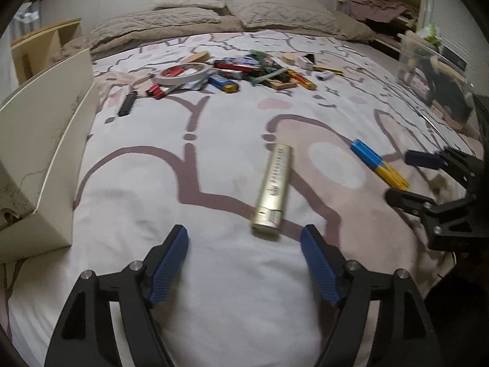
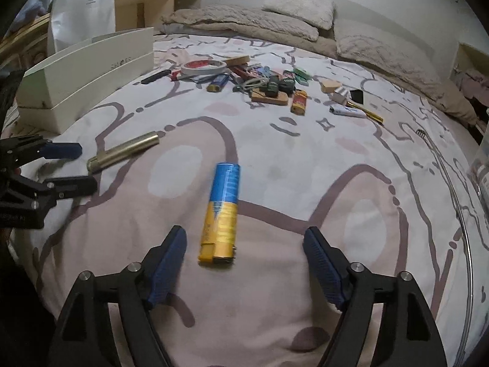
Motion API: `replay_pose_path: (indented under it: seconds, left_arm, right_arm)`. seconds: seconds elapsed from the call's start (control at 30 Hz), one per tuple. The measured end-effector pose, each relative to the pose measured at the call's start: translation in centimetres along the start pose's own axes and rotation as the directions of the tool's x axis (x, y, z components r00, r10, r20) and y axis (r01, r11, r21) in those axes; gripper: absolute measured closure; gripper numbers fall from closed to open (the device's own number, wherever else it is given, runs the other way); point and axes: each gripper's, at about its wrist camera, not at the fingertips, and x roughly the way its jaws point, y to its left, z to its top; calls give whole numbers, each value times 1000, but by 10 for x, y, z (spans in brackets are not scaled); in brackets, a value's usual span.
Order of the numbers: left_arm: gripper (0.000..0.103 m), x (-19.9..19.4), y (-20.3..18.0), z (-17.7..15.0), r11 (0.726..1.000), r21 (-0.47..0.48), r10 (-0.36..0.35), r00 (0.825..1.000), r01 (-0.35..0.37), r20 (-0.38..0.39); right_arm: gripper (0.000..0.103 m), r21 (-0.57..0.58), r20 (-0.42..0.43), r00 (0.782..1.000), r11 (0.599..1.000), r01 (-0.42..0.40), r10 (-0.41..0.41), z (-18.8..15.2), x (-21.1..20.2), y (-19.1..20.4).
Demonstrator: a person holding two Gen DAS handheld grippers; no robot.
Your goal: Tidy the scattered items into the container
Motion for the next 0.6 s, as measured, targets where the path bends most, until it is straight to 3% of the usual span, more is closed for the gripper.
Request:
replay_pose_path:
  seconds: [0.07,0.3,0.6]
  left_arm:
    - [17,2,8,2,999,-37,31,999,-31,9]
    - [16,5,31,6,986,-125,113,993,-109,26]
    - [16,10,45,10,971,-180,165,986,-156,36]
  right_arm:
    - [15,-11,-6,1000,1000,24,-24,1,0,-3]
    - [6,-4,-26,998,998,64,-64,-1,1,-21]
    - [5,125,-54,989,982,142,-136,-3,5,-67]
